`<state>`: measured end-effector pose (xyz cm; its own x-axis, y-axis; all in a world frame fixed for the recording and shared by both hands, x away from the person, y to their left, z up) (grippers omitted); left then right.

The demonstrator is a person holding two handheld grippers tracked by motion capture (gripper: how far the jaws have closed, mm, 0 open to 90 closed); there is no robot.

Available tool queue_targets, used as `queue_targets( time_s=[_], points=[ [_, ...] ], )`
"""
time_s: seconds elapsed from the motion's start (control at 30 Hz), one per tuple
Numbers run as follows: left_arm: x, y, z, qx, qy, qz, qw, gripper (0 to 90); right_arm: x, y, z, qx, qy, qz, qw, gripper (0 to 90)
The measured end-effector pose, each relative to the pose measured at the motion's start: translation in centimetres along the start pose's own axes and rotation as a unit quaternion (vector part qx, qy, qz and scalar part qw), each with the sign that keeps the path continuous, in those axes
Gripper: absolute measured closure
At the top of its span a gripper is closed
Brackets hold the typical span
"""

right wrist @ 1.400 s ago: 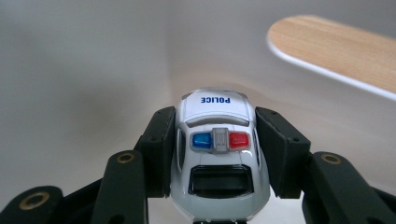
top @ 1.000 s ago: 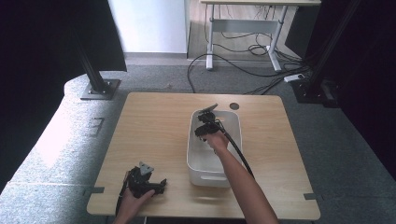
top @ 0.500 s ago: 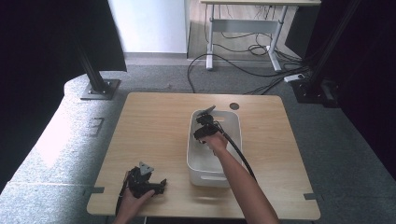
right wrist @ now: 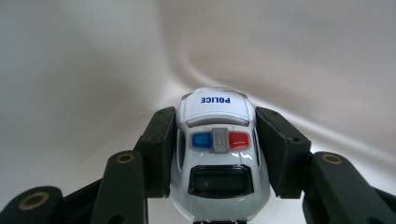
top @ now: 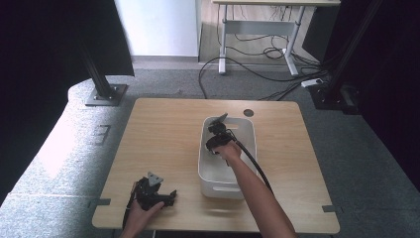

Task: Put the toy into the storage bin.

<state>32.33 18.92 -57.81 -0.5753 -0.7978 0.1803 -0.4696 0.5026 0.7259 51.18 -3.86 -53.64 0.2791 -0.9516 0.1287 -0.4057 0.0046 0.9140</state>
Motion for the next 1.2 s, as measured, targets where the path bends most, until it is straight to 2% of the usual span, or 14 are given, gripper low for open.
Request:
queue_targets(
  time_s=[0.27, 0.4, 0.5, 0.73, 0.83, 0.97, 1.03, 1.2],
  points=[
    [0.0, 0.0, 0.0, 0.000, 0.000, 0.000, 1.0000, 1.5, -0.1, -0.3, -0.1, -0.011, -0.010, -0.005, 0.9999, 49.0],
    [0.0, 0.0, 0.0, 0.000, 0.000, 0.000, 1.0000, 1.5, -0.1, -0.3, -0.1, -0.009, -0.006, -0.001, 0.9999, 49.1],
    [0.0, 0.0, 0.0, 0.000, 0.000, 0.000, 1.0000, 1.5, 0.0, -0.2, -0.2, -0.005, -0.017, -0.001, 0.9998, 49.0],
    [0.0, 0.0, 0.0, 0.000, 0.000, 0.000, 1.0000, 1.5, 0.1, 0.0, -0.4, 0.003, -0.019, -0.001, 0.9998, 44.0],
    [0.0, 0.0, 0.0, 0.000, 0.000, 0.000, 1.0000, 1.5, 0.3, 0.4, -0.5, 0.010, -0.017, 0.007, 0.9998, 42.6],
    [0.0, 0.0, 0.0, 0.000, 0.000, 0.000, 1.0000, 1.5, 0.5, 1.4, -0.7, 0.024, -0.031, 0.013, 0.9991, 39.4],
    [0.0, 0.0, 0.0, 0.000, 0.000, 0.000, 1.0000, 1.5, 0.6, 1.9, -0.7, 0.031, -0.027, 0.017, 0.9990, 35.6],
    [0.0, 0.0, 0.0, 0.000, 0.000, 0.000, 1.0000, 1.5, 1.1, 2.9, -0.5, 0.037, -0.014, 0.021, 0.9990, 33.2]
  ],
)
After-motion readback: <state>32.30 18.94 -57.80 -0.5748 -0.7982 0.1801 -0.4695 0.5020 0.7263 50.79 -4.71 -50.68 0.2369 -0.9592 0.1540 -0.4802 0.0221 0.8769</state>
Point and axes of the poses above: each handheld gripper's, and its own axes: y roughly backward along the jaws, z roughly out of its underside, x roughly to its right, the point moved 4 cm from there along -y, roughly forward along the jaws, and after that the axes turned 14 degrees about z, right-handed, at the moved point
